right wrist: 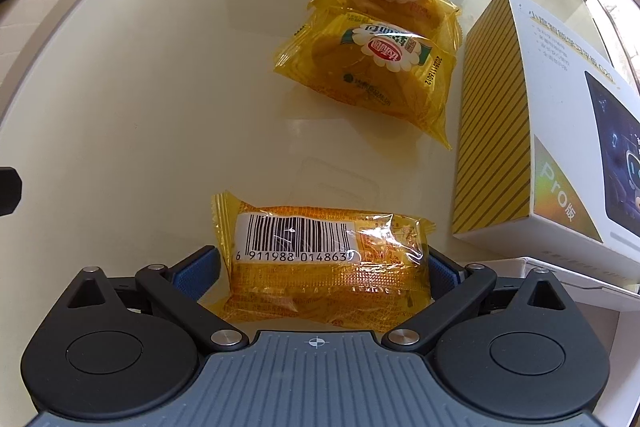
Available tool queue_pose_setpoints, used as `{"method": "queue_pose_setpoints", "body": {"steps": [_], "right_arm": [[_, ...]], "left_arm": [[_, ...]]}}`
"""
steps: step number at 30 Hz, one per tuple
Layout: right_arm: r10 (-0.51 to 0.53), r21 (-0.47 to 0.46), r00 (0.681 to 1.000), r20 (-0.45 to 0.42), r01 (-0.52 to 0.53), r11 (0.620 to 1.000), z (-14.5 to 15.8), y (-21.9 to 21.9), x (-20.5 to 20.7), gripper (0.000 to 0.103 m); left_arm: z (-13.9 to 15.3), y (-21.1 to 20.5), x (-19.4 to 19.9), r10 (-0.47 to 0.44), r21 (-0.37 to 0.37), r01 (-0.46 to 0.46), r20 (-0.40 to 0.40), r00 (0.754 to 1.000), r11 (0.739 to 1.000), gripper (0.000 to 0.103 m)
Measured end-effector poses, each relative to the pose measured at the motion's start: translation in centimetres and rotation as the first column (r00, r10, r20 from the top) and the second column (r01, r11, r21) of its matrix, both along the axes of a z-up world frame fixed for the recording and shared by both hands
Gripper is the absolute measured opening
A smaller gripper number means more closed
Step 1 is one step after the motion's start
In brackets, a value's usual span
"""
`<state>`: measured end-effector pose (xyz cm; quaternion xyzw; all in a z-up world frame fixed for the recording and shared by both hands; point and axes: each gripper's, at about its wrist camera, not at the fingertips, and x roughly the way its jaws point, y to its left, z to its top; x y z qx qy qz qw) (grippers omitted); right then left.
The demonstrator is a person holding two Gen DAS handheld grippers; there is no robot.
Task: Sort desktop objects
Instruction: 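Close the right gripper on the barcode bread packet, then lift the barcode packet and carry it over the open white box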
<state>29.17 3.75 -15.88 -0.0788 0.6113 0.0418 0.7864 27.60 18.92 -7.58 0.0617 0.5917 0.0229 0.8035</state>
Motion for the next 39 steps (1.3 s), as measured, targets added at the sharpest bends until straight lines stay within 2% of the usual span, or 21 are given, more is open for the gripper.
{"method": "queue_pose_setpoints", "body": {"steps": [4,11,18,26,31,36,39], "right_arm": [[-0.028,0.004,1.0,-0.004,0.028,1.0,0.1,0.1,0.5,0.101],[-0.045,-0.001,0.999,0.018,0.045,0.999,0.6,-0.3,0.7,0.09],[-0.03,-0.005,0.999,0.044,0.03,1.0,1.1,-0.5,0.4,0.079],[-0.033,0.029,0.996,0.083,0.03,0.999,1.8,-1.4,-1.3,0.077],[-0.032,0.054,0.99,0.138,0.025,0.998,2.5,-2.1,-2.7,0.077],[-0.018,0.069,0.98,0.199,0.004,0.998,4.1,-2.3,-3.6,0.077],[-0.02,0.082,0.972,0.233,0.001,0.997,6.3,-2.6,-4.5,0.077]], "left_arm": [[-0.1,0.0,0.1,0.022,0.004,-0.023,0.005,1.0,1.0,0.103],[0.1,0.2,-0.3,0.026,-0.059,-0.026,-0.001,1.0,0.998,0.103],[0.4,0.2,-0.4,0.018,-0.078,-0.017,0.001,1.0,0.997,0.103],[0.2,0.1,-0.6,0.017,-0.095,-0.017,-0.002,1.0,0.995,0.103],[0.5,0.1,-0.8,0.016,-0.107,-0.017,-0.002,1.0,0.994,0.103],[1.2,-0.2,-1.1,0.006,-0.12,-0.005,0.002,1.0,0.993,0.103],[2.2,-0.3,-1.2,0.002,-0.132,-0.001,0.012,1.0,0.991,0.103]]}}
